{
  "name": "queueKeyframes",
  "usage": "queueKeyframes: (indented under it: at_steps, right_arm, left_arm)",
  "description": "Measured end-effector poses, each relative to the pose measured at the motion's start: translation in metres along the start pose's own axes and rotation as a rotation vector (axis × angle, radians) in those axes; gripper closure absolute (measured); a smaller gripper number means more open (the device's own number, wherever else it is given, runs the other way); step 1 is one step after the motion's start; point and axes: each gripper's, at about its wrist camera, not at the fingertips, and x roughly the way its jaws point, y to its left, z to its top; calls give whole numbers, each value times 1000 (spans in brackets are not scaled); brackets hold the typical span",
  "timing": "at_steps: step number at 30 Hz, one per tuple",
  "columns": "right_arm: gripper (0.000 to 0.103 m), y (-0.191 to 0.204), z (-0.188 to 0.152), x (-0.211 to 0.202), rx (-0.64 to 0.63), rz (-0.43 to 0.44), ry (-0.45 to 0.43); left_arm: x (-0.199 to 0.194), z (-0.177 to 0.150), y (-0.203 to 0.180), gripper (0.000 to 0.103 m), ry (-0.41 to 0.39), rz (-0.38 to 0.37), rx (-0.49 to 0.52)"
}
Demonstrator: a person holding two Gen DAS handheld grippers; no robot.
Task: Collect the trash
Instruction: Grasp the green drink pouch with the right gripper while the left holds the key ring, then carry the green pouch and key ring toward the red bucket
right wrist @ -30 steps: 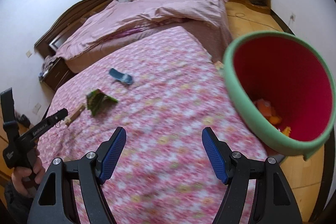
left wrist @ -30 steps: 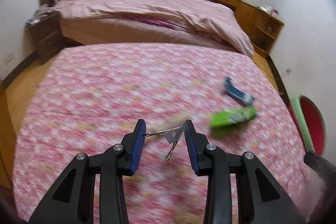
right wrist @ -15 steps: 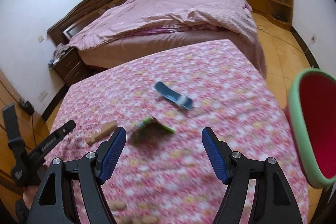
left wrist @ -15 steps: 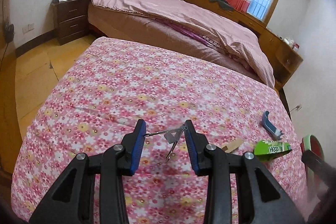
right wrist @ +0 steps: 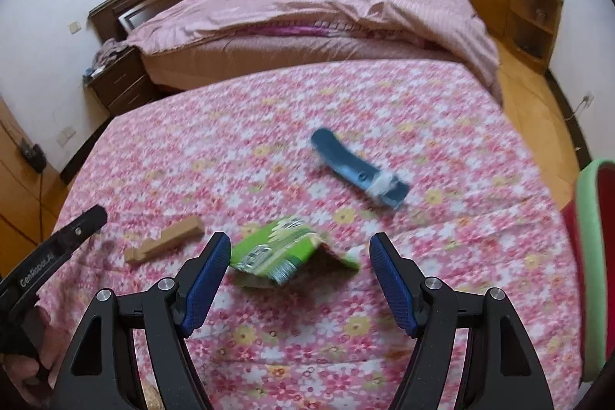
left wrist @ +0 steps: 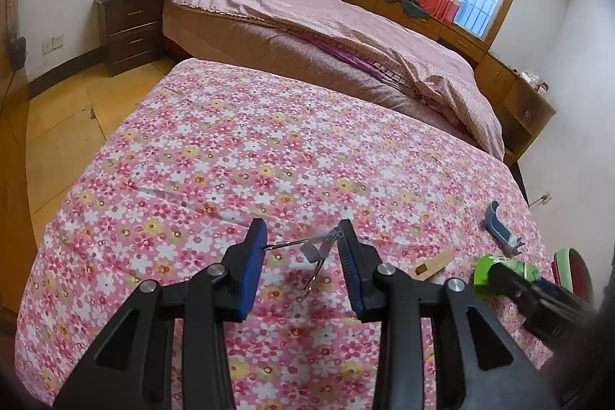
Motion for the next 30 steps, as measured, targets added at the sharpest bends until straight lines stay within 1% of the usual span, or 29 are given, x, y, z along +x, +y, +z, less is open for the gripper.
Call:
queueKeyframes:
  at_steps: [1,2,5,7,17,22,27,30]
  right_arm:
    - [28,0,-2,1,4,3,1]
    - [35,0,-3,3,5,-6,2]
    - [40,1,-4,1,-4,-18,-7]
    - [45,0,-5,1,-6,-20,-8]
    - [63,0,-15,-15,-2,30,-16]
    - [67,-10,-25,-35,30,37,-32]
    - [68,-25,-36,-61,57,23,-58]
    - [68,-44,-49,-79,91,5,-67]
  left_arm:
    - [1,0,-1,65,1,-1,0]
    - [2,0,-1,65,2,-1,0]
    - [2,0,-2,65,1,4,3]
    - [3,-1,-3,65,2,22,12]
    - [4,-2,0,65,2,15,4]
    - [0,-1,0,65,-6,-4,1]
    - [-4,-2,-4,65,-21,-13,18]
    - [-4,-4,-8,65,-23,-15,34]
